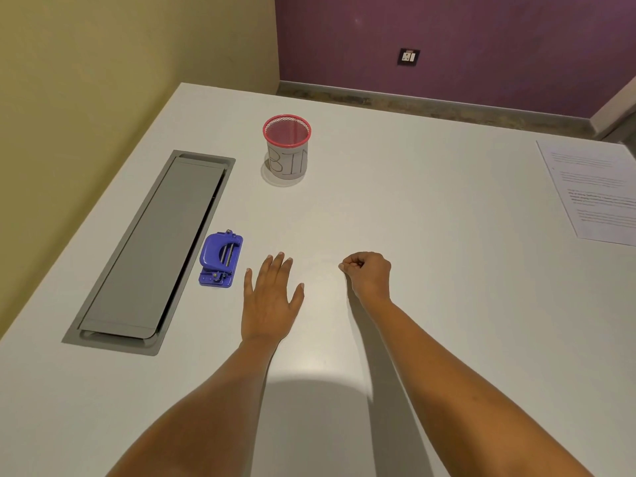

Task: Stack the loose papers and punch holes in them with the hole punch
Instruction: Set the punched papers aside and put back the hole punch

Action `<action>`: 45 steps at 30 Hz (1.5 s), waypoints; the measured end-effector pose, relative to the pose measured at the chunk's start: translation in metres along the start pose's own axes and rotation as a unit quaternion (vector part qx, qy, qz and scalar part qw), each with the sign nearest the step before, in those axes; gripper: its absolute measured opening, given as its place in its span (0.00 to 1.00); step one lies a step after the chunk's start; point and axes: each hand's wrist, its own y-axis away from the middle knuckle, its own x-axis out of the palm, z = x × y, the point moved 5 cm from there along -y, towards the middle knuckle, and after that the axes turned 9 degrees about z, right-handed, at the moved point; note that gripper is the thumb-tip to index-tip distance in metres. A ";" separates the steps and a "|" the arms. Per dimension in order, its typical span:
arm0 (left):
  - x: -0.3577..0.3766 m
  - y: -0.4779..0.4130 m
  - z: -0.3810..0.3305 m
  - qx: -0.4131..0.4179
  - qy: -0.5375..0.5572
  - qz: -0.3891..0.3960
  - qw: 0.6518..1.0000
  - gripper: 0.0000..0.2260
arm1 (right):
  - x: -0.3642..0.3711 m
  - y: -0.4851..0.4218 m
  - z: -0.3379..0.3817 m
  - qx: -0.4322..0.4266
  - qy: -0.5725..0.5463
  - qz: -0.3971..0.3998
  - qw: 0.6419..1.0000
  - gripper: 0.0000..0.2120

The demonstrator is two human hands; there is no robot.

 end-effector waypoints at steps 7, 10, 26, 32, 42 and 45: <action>0.001 0.000 0.000 -0.003 -0.004 -0.001 1.000 0.29 | 0.008 -0.001 0.000 0.015 0.052 0.015 0.998 0.08; 0.001 -0.001 0.000 -0.003 -0.002 0.002 1.000 0.30 | 0.009 -0.001 0.004 0.034 0.073 0.014 0.997 0.13; 0.000 0.000 -0.001 -0.008 -0.005 0.000 1.000 0.30 | -0.030 -0.006 -0.001 0.218 -0.351 0.117 0.903 0.08; 0.001 -0.002 0.003 -0.033 0.007 0.002 0.999 0.33 | -0.011 -0.016 0.023 0.217 -0.372 0.154 0.889 0.14; 0.002 -0.005 0.007 -0.074 -0.004 -0.027 0.997 0.29 | 0.008 -0.077 0.148 0.043 -0.250 0.153 0.955 0.11; 0.004 -0.006 0.009 -0.075 -0.001 -0.040 0.996 0.28 | 0.013 -0.099 0.185 -0.015 -0.170 0.088 0.981 0.08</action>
